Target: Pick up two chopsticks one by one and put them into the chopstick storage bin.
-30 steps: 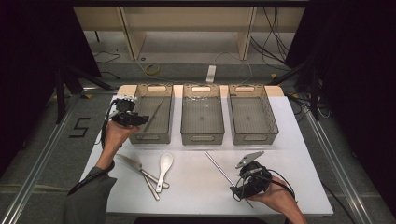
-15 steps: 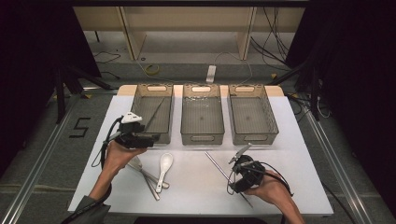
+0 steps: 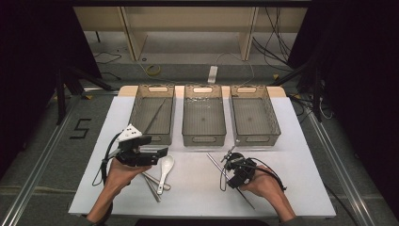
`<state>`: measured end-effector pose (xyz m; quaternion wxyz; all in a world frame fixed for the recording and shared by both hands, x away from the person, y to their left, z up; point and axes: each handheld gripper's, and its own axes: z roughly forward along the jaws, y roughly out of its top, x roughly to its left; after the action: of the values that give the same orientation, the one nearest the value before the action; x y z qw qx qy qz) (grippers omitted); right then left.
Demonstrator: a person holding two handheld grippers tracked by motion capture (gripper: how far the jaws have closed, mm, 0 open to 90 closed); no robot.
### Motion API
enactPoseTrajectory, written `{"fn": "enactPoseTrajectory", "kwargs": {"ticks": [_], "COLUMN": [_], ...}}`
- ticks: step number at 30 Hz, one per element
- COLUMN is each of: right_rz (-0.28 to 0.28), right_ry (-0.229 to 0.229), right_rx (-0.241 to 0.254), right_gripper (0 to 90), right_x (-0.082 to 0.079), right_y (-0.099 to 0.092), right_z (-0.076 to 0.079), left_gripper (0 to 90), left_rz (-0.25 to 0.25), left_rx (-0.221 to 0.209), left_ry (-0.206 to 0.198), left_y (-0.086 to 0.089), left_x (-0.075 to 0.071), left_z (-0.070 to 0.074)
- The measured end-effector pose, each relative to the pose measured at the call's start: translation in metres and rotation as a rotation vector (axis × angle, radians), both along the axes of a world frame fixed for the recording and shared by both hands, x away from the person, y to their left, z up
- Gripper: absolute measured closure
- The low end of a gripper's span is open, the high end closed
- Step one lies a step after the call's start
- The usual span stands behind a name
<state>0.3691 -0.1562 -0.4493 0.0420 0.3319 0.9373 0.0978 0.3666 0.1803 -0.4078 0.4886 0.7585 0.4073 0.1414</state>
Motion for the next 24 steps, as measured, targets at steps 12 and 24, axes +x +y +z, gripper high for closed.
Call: {"fn": "enactPoseTrajectory", "kwargs": {"ticks": [12, 24], "right_rz": [0.013, 0.033], "right_ry": [0.029, 0.045], "right_rx": [-0.021, -0.036], "right_gripper": [67.4, 75.3], "right_x": [0.001, 0.002], "right_y": [0.001, 0.003], "right_z": [-0.004, -0.006], "left_gripper": [16.8, 16.9], "left_rz": [-0.023, -0.041], "left_rx": [-0.009, 0.028], "left_ry": [-0.047, -0.038], "left_y": [-0.004, -0.009], "left_x": [-0.019, -0.024], "left_z": [-0.003, -0.007]}}
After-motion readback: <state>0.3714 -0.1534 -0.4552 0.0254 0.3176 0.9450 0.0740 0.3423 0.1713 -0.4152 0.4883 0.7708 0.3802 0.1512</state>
